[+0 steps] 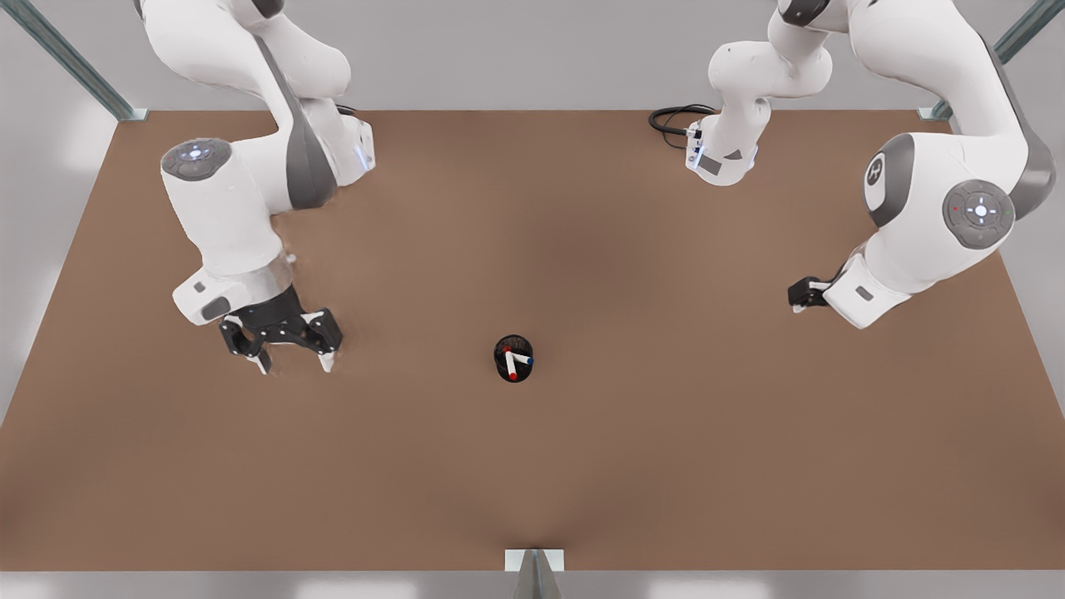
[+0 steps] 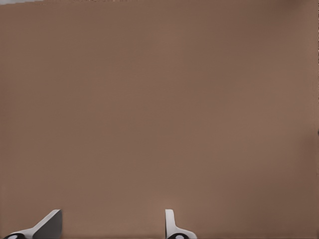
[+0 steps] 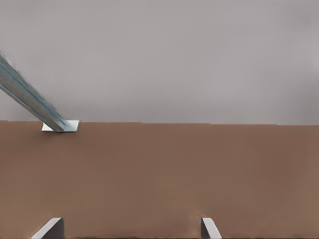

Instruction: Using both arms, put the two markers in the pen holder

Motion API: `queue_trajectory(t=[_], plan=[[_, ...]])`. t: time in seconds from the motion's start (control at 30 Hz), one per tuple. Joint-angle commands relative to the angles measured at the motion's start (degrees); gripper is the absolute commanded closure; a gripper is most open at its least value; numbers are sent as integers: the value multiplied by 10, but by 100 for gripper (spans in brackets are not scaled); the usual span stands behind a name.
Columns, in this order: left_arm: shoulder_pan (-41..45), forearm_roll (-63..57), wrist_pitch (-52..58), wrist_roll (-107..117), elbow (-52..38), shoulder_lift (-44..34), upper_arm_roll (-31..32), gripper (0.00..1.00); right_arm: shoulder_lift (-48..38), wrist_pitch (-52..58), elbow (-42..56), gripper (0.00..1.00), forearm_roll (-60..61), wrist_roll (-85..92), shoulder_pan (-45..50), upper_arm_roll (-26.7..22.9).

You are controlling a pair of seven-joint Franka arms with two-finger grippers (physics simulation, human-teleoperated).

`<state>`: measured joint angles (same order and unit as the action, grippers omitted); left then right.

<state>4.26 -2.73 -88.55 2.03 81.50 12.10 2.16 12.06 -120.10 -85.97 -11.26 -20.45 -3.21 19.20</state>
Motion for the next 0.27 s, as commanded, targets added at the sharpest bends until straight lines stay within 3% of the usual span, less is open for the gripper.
queue_trajectory(t=[0.0, 0.03, 0.07, 0.2, 0.23], plan=[[0, 0, 1, -40, -1, 0, 0, 0, 9, 250, 17, 0, 51, 118, 13, -43], [0, 0, 1, -42, -1, 4, -1, 0, 28, 275, 36, 0, 63, 120, 15, -45], [0, 0, 1, -42, -1, 5, -1, 0, 82, 312, 121, 0, 64, 125, 24, -55], [8, -5, 13, -43, -1, 21, -1, 0, 51, 289, 104, 0, 68, 135, 59, -103], [8, -5, 13, -43, 0, 23, -1, 0, 68, 270, 103, 0, 70, 138, 58, -96]])
